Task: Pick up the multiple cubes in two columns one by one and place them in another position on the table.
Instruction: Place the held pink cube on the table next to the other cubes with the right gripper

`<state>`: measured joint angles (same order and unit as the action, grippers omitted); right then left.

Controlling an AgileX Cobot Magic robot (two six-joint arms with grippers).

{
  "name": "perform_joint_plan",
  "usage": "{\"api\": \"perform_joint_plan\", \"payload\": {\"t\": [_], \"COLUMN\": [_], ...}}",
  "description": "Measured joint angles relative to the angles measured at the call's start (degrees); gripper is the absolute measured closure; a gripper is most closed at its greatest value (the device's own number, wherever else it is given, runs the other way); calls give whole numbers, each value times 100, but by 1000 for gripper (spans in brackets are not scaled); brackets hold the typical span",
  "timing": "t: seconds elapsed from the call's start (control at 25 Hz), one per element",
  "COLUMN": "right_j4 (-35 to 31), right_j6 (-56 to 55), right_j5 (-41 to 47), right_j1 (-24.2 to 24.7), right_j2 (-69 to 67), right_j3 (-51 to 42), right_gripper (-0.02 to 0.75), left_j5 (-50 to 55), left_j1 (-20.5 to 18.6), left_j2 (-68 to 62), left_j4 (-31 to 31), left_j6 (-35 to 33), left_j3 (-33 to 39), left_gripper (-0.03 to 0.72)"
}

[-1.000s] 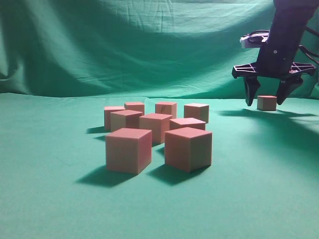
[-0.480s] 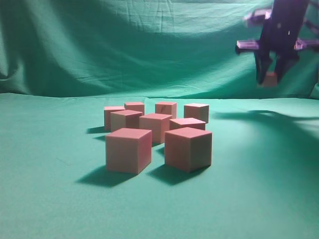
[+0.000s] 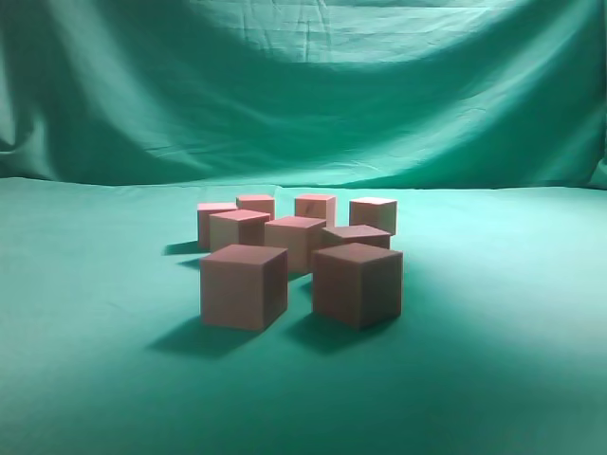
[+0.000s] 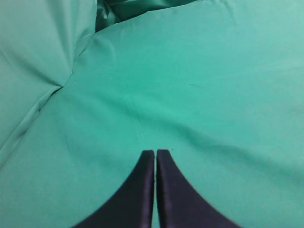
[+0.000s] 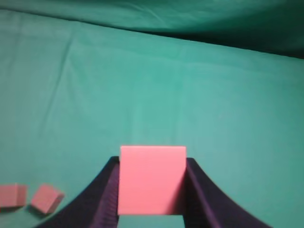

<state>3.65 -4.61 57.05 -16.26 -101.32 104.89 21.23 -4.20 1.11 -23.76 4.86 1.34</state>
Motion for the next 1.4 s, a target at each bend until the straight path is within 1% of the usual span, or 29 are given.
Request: {"api": "perform_joint_plan", "payload": {"t": [0.12, 0.24, 0.48, 0.64, 0.8, 0.96, 1.12, 1.24, 1.4], "right_j4": [-23, -47, -106, -128, -214, -336, -322, -146, 373], "right_j6": [0, -19, -19, -19, -116, -372, -894, -1130, -1659], "right_j5": [-36, -241, -368, -715, -1090, -1381, -1451, -1583, -1655], "right_j1": [-384, -883, -2413, -3345, -3960, -4286, -4324, -4327, -4327], "right_j2": [488, 943, 1276, 1199, 799, 183, -344, -608, -787], "right_j3": [-580, -1316, -2438, -2947, -3077, -3077, -3077, -3077, -3077], "right_gripper": [482, 482, 482, 482, 482, 482, 482, 482, 482], "left_j5": [0, 0, 0, 0, 0, 0, 0, 0, 0], "left_j1": [0, 0, 0, 0, 0, 0, 0, 0, 0], "left_j2": [0, 0, 0, 0, 0, 0, 0, 0, 0], "left_j4": [0, 0, 0, 0, 0, 0, 0, 0, 0], "left_j6": [0, 0, 0, 0, 0, 0, 0, 0, 0], "left_j3": [0, 0, 0, 0, 0, 0, 0, 0, 0], "left_gripper": [688, 688, 688, 688, 688, 688, 688, 688, 688]}}
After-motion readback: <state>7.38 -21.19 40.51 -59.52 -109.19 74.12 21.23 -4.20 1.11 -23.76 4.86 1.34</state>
